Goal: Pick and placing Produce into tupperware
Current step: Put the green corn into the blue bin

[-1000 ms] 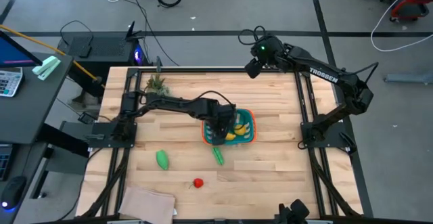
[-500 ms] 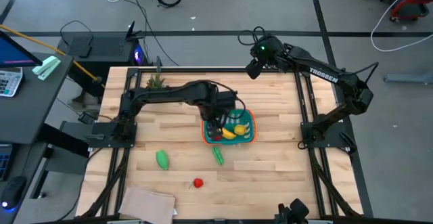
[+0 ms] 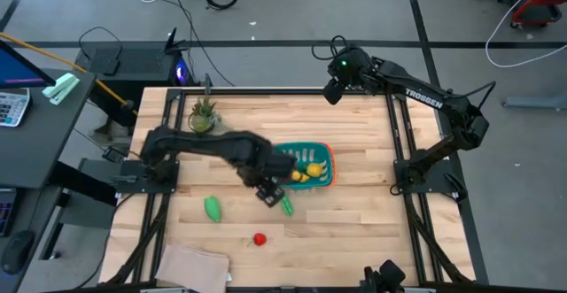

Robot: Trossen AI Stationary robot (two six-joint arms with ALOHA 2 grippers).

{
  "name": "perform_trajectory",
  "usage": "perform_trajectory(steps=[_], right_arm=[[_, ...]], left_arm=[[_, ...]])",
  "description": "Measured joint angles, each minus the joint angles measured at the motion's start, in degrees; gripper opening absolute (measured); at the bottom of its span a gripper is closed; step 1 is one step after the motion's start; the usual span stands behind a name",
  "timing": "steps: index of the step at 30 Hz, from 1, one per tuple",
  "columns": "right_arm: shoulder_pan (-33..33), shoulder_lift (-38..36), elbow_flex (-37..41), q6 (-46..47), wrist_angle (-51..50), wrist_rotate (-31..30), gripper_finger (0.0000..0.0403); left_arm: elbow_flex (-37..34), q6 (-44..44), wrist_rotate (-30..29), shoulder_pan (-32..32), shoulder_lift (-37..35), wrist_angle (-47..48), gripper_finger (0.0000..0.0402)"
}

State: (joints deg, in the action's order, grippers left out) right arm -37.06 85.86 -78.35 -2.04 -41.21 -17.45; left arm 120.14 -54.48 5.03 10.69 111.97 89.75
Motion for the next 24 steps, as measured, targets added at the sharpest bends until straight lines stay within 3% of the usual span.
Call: perform_trajectory(steps=[12, 18, 24], right_arm=[[0.0, 0.0, 0.0, 0.3, 0.6, 0.4, 0.0214], [0.0, 0.0, 0.0, 1.2, 0.8, 1.0, 0.0214], [0.0, 0.0, 0.0, 2.5, 1.0, 2.5, 0.0214]], left_arm=[[-24.3, -51.9, 1.5, 15.5, -9.1, -3.2, 0.0214], [-37.7, -68.2, 1.4, 20.9, -12.4, -13.4, 0.0217], [-52.2, -74.8, -1.3, 23.0, -17.5, -25.8, 0.0217]])
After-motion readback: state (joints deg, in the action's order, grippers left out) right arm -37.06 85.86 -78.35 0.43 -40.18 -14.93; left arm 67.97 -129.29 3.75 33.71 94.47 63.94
